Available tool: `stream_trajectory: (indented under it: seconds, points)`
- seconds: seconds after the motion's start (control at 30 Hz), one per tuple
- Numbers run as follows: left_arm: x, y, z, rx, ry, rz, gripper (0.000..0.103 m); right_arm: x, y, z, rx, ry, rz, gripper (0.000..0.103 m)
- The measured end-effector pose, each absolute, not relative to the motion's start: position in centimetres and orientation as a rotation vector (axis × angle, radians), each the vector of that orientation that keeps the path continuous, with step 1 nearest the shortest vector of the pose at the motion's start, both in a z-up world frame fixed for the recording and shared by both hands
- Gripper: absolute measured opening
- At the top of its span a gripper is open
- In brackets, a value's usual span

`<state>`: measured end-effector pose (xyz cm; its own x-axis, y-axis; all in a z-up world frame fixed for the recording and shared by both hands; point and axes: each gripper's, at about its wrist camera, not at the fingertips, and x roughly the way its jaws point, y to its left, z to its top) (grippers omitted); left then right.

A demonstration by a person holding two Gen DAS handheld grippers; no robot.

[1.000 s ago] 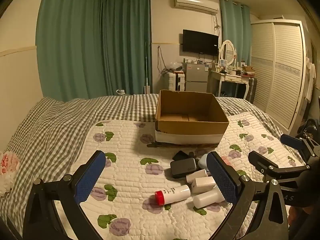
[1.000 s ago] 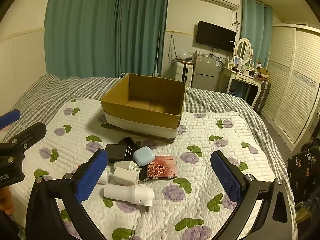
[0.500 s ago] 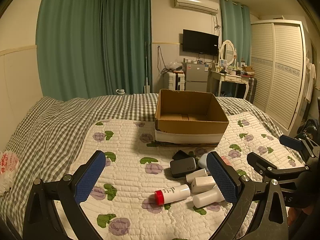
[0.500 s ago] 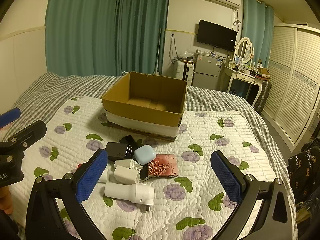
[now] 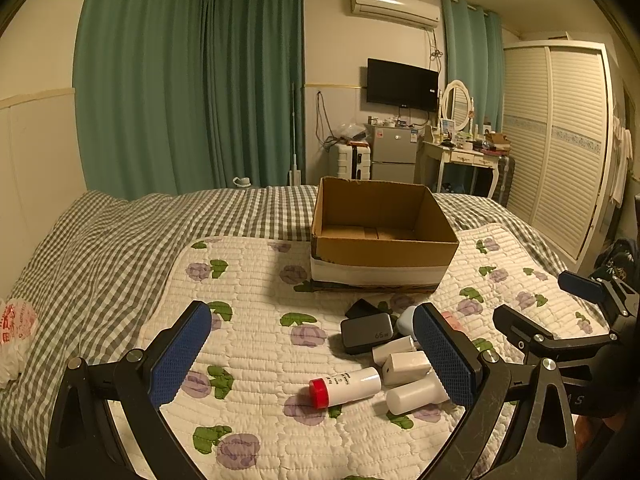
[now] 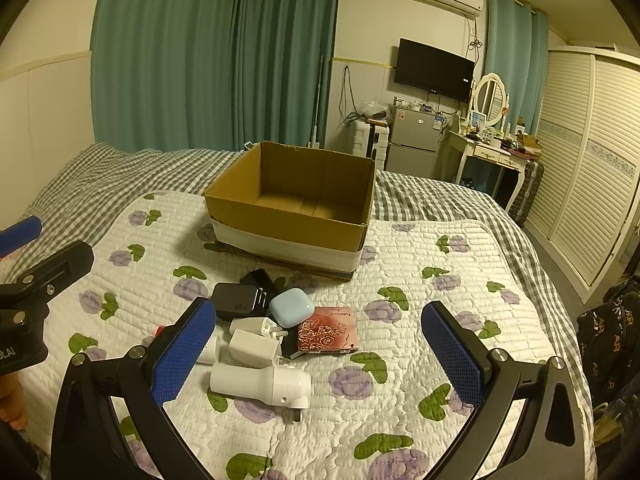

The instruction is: Organize rigid objects

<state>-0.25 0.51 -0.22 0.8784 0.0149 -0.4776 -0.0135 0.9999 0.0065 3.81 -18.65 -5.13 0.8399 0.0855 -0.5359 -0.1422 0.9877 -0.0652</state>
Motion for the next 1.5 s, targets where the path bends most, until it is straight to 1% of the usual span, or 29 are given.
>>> stream_trajectory:
  seconds: [0.6, 1.5]
  points:
    - [0.9, 1.1, -1.5, -0.008, 0.519, 0.056, 0.103, 5.2, -18.3, -6.9, -0.1, 0.614, 0.158, 0.103]
    - [0.8, 0.6, -1.6, -0.014, 0.533, 0.043, 0.103, 4.8, -18.5, -6.0, -0.097, 0.606, 0.144, 0.103]
